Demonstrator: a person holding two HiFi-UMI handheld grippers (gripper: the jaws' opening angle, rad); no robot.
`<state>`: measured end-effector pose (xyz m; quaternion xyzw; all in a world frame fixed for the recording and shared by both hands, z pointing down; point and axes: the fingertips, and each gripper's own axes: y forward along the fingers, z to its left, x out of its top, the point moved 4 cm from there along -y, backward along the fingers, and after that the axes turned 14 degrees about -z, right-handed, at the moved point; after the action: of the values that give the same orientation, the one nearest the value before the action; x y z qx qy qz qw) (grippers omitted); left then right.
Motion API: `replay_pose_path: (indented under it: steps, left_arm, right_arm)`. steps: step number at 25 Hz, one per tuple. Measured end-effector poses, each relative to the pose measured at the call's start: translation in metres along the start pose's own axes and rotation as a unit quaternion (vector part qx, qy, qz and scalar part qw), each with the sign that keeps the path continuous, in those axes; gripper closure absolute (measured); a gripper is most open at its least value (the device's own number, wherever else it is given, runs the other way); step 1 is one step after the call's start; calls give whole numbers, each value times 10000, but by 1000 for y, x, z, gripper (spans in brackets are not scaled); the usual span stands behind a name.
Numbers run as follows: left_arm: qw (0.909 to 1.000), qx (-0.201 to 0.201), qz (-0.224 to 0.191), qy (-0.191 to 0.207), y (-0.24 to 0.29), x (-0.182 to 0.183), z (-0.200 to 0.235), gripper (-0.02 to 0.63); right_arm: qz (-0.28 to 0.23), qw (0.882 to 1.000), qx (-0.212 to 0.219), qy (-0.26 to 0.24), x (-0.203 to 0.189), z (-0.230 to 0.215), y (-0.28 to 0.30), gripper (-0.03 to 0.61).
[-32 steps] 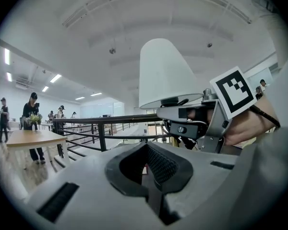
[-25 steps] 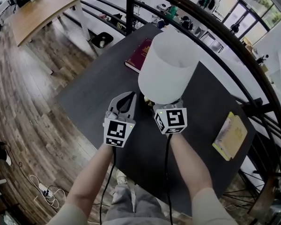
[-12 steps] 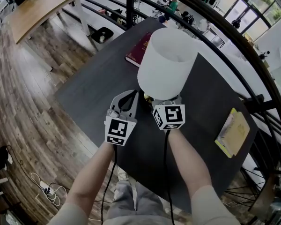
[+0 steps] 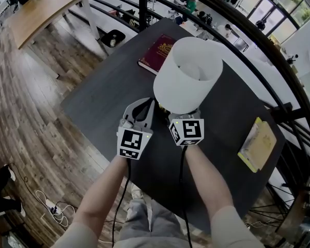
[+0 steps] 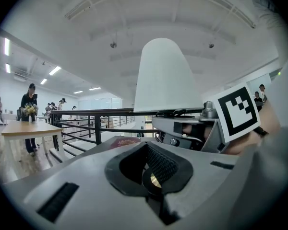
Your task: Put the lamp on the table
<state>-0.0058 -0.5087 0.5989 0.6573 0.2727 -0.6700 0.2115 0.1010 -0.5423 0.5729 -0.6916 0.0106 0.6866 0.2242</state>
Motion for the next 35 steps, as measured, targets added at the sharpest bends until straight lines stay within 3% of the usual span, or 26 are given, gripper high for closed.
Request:
replay_pose_path:
  steps: [11,21,28,35]
  left_arm:
    - [9999,-73,29,99,-14,12,-13,609]
    - [9999,-36,111,69,-50,32,-34,609]
    - [9997,128,117,144,-88,75,-43,609]
    - [9995,253,-167,134,-128,158,-58,609]
  right_arm:
    - [581,9982,47,103,-3,3,-24,457]
    - [1085,9940,-61,137,13,13,-107,463]
    - [846,9958,-283,223,78,18,-142,508]
    - [597,9979,-139,188,182,36,-167,543]
